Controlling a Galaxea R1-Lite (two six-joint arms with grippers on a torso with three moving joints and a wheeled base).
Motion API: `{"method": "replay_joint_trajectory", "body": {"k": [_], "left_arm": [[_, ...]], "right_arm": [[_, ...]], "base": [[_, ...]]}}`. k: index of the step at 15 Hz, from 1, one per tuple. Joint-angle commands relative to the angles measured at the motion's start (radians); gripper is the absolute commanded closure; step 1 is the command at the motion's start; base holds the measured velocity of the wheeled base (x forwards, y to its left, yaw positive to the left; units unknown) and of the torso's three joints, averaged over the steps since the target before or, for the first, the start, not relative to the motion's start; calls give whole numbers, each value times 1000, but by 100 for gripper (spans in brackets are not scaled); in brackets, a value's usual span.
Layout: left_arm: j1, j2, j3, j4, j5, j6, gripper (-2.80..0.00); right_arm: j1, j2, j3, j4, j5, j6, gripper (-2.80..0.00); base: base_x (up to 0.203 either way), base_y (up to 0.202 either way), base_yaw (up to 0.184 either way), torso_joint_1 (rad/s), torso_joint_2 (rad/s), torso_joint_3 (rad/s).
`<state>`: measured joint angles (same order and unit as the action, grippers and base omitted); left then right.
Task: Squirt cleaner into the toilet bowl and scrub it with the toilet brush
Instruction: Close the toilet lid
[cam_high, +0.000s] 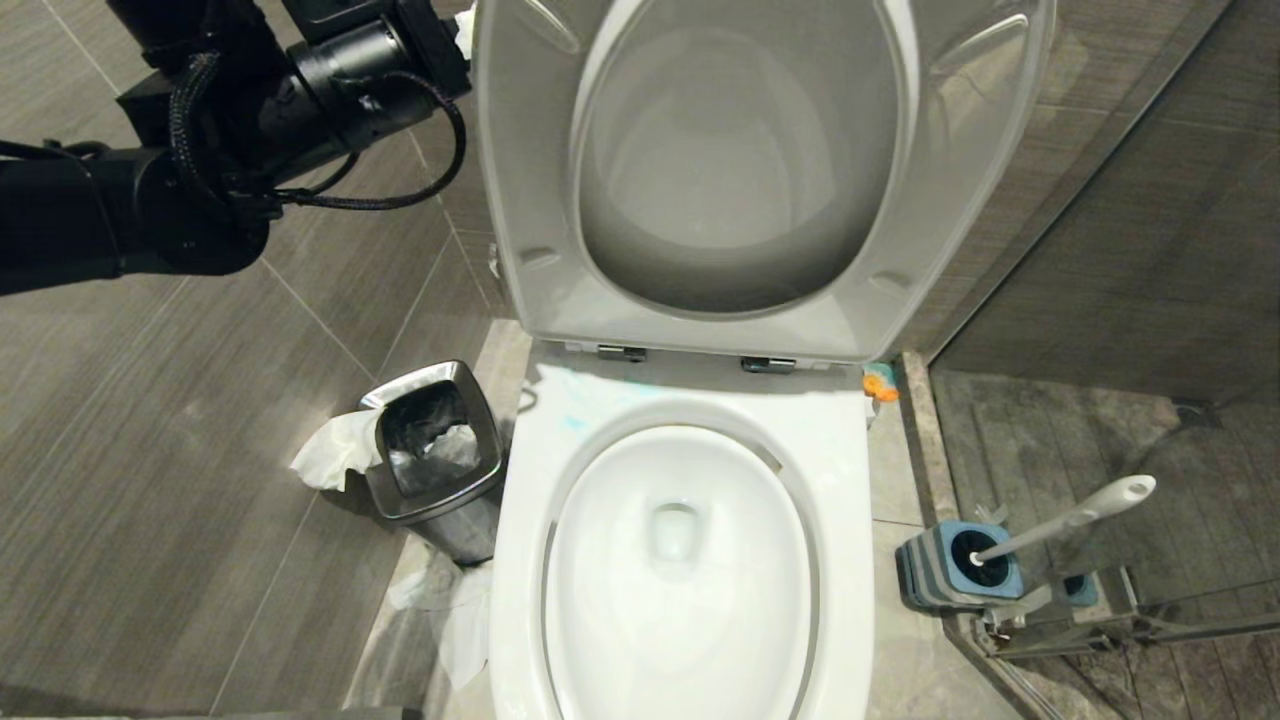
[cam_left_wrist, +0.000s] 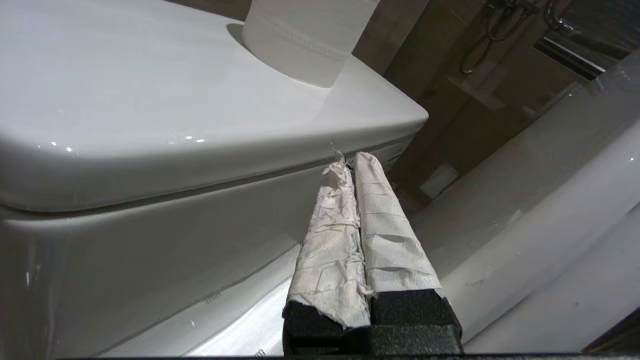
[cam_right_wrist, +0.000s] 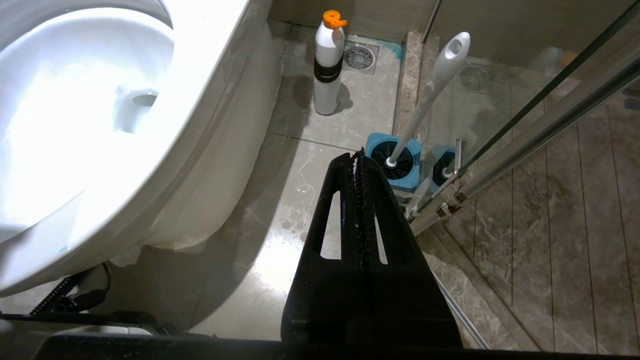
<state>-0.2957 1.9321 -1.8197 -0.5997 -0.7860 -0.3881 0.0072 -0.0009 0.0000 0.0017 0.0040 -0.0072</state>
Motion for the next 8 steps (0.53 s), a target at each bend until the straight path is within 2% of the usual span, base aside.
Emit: {"method": "replay_joint_trajectory", "body": {"k": [1,4,8], "left_arm": [[2,-65,60,15,-7,-3,0],[7,-128,129,61,-13,1,0],[44,-144,137,60,-42,6,0]], "right_arm": [[0,1,0,0,1,0,0],[0,1,0,0,1,0,0],[0,1,0,0,1,0,0]], "base": [[0,0,0,0,0,0],[0,0,0,0,0,0],[0,0,0,0,0,0]]}}
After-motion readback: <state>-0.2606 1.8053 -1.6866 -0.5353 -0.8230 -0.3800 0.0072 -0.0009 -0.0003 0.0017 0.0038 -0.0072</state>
